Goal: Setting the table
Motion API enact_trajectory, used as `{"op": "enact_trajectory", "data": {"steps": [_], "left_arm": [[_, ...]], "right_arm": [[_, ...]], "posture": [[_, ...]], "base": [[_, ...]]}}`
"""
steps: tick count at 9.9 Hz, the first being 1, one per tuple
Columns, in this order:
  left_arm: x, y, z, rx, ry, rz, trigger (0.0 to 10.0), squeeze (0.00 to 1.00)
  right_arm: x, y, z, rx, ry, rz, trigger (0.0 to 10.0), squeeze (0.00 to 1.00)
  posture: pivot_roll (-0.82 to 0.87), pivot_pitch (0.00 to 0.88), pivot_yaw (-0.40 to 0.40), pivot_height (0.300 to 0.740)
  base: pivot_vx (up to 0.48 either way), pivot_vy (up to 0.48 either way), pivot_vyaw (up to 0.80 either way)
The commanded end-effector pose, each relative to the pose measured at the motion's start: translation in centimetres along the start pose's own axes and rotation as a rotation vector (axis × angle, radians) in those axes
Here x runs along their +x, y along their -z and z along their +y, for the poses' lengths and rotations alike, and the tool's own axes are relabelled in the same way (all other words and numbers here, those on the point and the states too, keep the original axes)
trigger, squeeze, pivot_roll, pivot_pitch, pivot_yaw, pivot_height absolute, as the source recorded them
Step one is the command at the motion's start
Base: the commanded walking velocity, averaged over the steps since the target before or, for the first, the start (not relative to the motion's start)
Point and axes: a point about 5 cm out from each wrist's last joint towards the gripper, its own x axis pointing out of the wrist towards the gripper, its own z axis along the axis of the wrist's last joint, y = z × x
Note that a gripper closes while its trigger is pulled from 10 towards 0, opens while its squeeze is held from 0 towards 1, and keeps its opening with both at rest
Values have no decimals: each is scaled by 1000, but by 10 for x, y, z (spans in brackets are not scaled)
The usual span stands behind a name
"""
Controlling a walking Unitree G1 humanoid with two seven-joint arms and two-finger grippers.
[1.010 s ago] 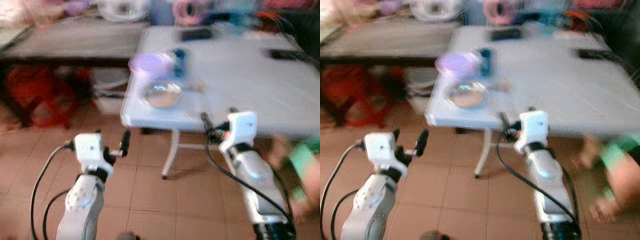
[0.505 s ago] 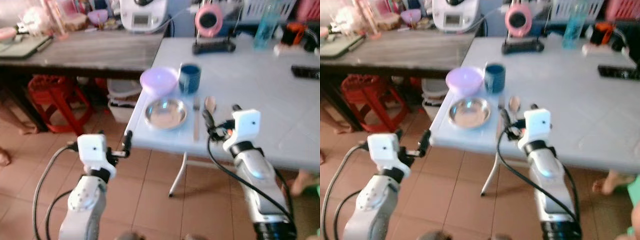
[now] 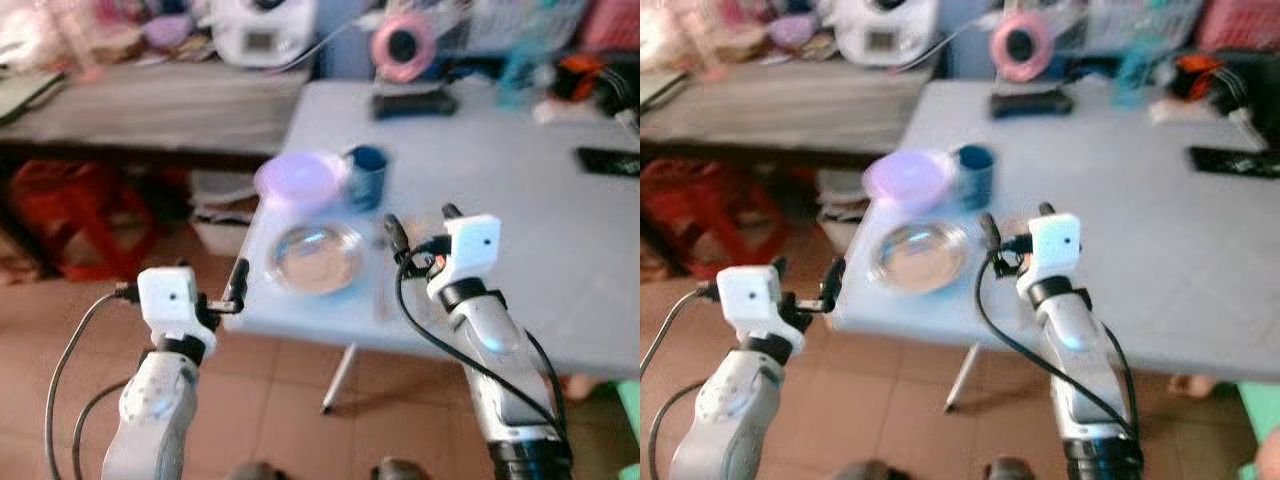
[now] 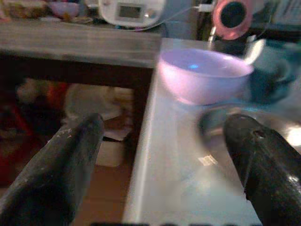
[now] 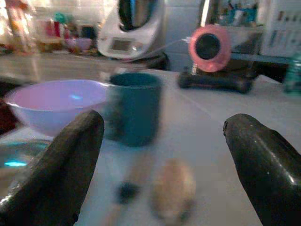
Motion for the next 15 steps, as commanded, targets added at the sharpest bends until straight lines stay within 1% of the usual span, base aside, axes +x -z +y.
{"op": "enact_trajectory", "data": {"steps": [1, 2, 3, 4, 5, 6, 7, 8, 9, 10, 12, 14, 15], "left_arm": [[-1, -6, 8, 42, -41, -28, 10000, 0], [-2, -5, 14, 51, -81, -23, 10000, 0], [-5, -2, 19, 30, -96, -3, 10000, 0], [-7, 0, 22, 80, -88, 13, 10000, 0], [-11, 3, 26, 118, -66, 24, 10000, 0], [-13, 4, 30, 145, -76, 27, 10000, 0], [-14, 4, 31, 139, -78, 29, 10000, 0], [-15, 6, 28, 124, -57, 35, 10000, 0], [-17, 8, 26, 103, -39, 44, 10000, 0], [-19, 9, 24, 98, -29, 50, 10000, 0], [-20, 10, 22, 84, -21, 53, 10000, 0], [-19, 10, 19, 79, 16, 58, 10000, 0], [-19, 9, 19, 82, 17, 58, 10000, 0]], "right_arm": [[3, -5, 3, 12, -2, -18, 10000, 0], [3, -4, 4, 14, -3, -17, 10000, 0], [2, -3, 5, 19, -9, -10, 10000, 0], [3, -2, 7, 28, -15, -2, 10000, 0], [1, 4, 8, 63, -14, 29, 10000, 0], [-3, 12, 10, 106, -17, 71, 10000, 0], [-5, 15, 14, 122, -41, 83, 10000, 0], [-6, 14, 21, 163, -88, 100, 10000, 0], [-6, 7, 29, 208, -134, 98, 10000, 0], [-8, 10, 30, 215, -139, 113, 10000, 0], [-10, 14, 27, 249, -119, 148, 10000, 0], [-10, 17, 30, 294, -137, 186, 10000, 0], [-10, 17, 34, 309, -174, 189, 10000, 0]], "posture": [[66, 50, 44, 740], [68, 51, 45, 740], [70, 54, 44, 740], [73, 59, 45, 740], [75, 63, 46, 740], [77, 67, 49, 740], [76, 67, 50, 740], [77, 73, 50, 740], [76, 84, 49, 740], [78, 88, 49, 740], [80, 95, 53, 740], [84, 98, 51, 740], [84, 104, 50, 740]], "base": [[0, 0, 0], [0, 0, 0], [0, 0, 0], [0, 0, 0], [0, 0, 0], [0, 0, 0], [0, 0, 0], [0, 0, 0], [0, 0, 0], [0, 0, 0], [0, 0, 0], [0, 0, 0], [0, 0, 0]]}}
